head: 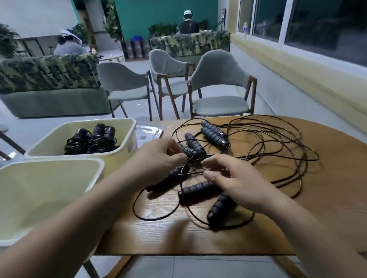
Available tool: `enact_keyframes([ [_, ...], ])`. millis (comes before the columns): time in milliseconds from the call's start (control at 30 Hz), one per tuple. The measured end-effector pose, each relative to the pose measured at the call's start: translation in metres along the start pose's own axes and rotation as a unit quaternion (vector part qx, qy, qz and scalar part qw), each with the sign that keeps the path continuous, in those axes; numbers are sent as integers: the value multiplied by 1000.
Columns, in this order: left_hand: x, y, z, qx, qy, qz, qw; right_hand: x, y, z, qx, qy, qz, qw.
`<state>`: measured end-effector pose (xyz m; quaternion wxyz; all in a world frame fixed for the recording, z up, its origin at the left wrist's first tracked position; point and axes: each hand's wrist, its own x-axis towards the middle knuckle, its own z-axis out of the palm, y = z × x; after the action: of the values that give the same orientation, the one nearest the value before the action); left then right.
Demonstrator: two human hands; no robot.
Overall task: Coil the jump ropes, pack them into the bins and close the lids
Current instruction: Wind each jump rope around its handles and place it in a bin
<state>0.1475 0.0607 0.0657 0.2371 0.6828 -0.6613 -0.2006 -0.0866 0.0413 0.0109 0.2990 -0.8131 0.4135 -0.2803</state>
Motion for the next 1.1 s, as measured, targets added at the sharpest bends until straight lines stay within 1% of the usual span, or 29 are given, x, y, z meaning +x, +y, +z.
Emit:
enact_keyframes([
  [133, 37, 11, 19, 51, -16, 3, 999, -9, 30, -12, 20, 35, 28, 999],
  [233, 68, 19, 34, 71, -10, 19, 997, -11, 51, -18, 40, 51, 44, 997],
  [300, 94, 21, 47, 113, -10, 39, 993, -13, 63, -21, 54, 58, 54, 995],
  [367, 120, 25, 59, 191, -7, 66, 979, -14, 73, -24, 69, 72, 67, 993],
  [433, 142, 27, 70, 246, -5, 102, 964, -13, 81, -26, 77, 86, 71, 991],
  [500, 164, 32, 79, 274, -11, 144, 951, -13, 88, -30, 83, 93, 71, 990],
  [567, 179, 36, 83, 293, -23, 152, 944, -11, 88, -30, 81, 97, 71, 989],
  [633, 196, 40, 94, 286, -55, 166, 942, -10, 93, -33, 78, 97, 74, 989],
  [733, 214, 37, 111, 324, -112, 165, 925, -9, 97, -36, 72, 105, 73, 989],
  [800, 223, 40, 118, 338, -122, 177, 916, -8, 98, -38, 74, 114, 73, 988],
  [900, 234, 40, 126, 361, -114, 207, 902, -6, 100, -38, 81, 120, 76, 987],
  [1100, 241, 35, 140, 454, -71, 243, 854, -3, 96, -37, 96, 128, 70, 985],
])
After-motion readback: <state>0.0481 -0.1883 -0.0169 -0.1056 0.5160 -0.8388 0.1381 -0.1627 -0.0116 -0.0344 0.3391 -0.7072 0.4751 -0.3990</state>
